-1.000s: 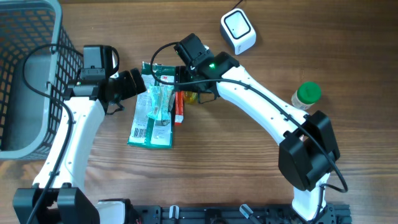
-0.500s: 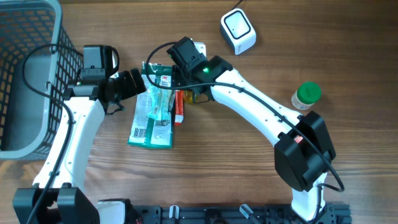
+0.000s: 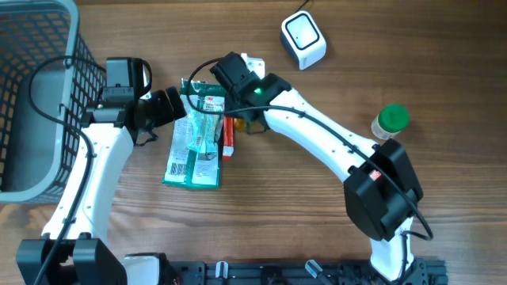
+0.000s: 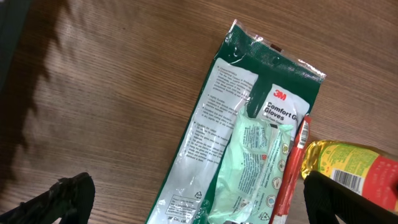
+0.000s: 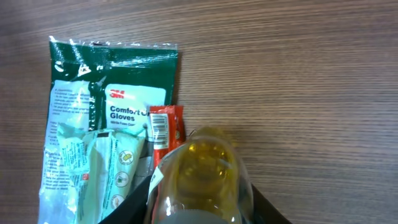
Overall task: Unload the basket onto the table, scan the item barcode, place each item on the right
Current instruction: 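Lift the Vim bottle and carry it right toward the scanner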
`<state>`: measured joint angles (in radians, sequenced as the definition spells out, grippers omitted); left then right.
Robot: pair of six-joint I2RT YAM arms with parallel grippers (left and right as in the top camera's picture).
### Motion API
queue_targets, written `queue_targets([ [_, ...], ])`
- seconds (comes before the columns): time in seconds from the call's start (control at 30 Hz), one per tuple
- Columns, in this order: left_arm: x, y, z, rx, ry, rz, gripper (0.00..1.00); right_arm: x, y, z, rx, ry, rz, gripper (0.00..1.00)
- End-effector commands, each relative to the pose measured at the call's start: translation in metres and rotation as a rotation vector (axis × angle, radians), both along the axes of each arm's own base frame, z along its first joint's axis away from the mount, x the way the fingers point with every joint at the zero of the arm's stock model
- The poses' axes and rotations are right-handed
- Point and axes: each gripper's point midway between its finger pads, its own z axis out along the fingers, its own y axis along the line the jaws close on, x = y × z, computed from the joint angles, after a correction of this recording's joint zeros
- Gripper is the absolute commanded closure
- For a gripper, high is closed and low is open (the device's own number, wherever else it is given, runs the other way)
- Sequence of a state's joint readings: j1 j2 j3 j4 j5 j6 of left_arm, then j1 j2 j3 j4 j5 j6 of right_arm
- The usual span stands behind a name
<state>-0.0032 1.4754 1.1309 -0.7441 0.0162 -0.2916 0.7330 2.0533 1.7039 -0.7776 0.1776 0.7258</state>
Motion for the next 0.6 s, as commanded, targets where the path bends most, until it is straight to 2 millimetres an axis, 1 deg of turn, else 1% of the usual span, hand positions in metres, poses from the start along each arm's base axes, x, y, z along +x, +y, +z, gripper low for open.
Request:
queue_targets([
  [0.0, 0.002, 0.003, 0.004, 0.003, -0.012, 0.019, 0.00, 0.001, -0.018, 0.019, 0.045, 0.028, -0.007, 0.67],
  [0.03, 0.002, 0.003, 0.004, 0.003, -0.012, 0.018, 0.00, 0.000, -0.021, 0.026, 0.061, 0.033, 0.016, 0.67],
  [0.07, 0.002, 0.003, 0.004, 0.003, -0.012, 0.019, 0.00, 0.000, -0.027, 0.039, 0.100, 0.043, 0.039, 0.67],
  [0.13, 0.002, 0.003, 0.004, 0.003, -0.012, 0.019, 0.00, -0.001, -0.042, 0.064, 0.178, 0.060, 0.075, 0.68],
  [0.2, 0.002, 0.003, 0.004, 0.003, -0.012, 0.018, 0.00, -0.002, -0.055, 0.083, 0.248, 0.071, 0.125, 0.68],
  [0.23, 0.002, 0.003, 0.004, 0.003, -0.012, 0.019, 0.00, -0.005, -0.067, 0.099, 0.316, 0.083, 0.176, 0.68],
  [0.27, 0.002, 0.003, 0.004, 0.003, -0.012, 0.019, 0.00, -0.008, -0.073, 0.109, 0.366, 0.087, 0.221, 0.68],
  [0.3, 0.002, 0.003, 0.004, 0.003, -0.012, 0.019, 0.00, -0.013, -0.080, 0.122, 0.439, 0.091, 0.291, 0.68],
  [0.37, 0.002, 0.003, 0.004, 0.003, -0.012, 0.018, 0.00, -0.024, -0.089, 0.142, 0.557, 0.093, 0.393, 0.68],
  [0.43, 0.002, 0.003, 0.004, 0.003, -0.012, 0.019, 0.00, -0.039, -0.098, 0.162, 0.684, 0.095, 0.495, 0.68],
  [0.5, 0.002, 0.003, 0.004, 0.003, -0.012, 0.018, 0.00, -0.055, -0.108, 0.174, 0.773, 0.112, 0.553, 0.67],
  [0.57, 0.002, 0.003, 0.004, 0.003, -0.012, 0.018, 0.00, -0.072, -0.113, 0.178, 0.816, 0.129, 0.612, 0.67],
])
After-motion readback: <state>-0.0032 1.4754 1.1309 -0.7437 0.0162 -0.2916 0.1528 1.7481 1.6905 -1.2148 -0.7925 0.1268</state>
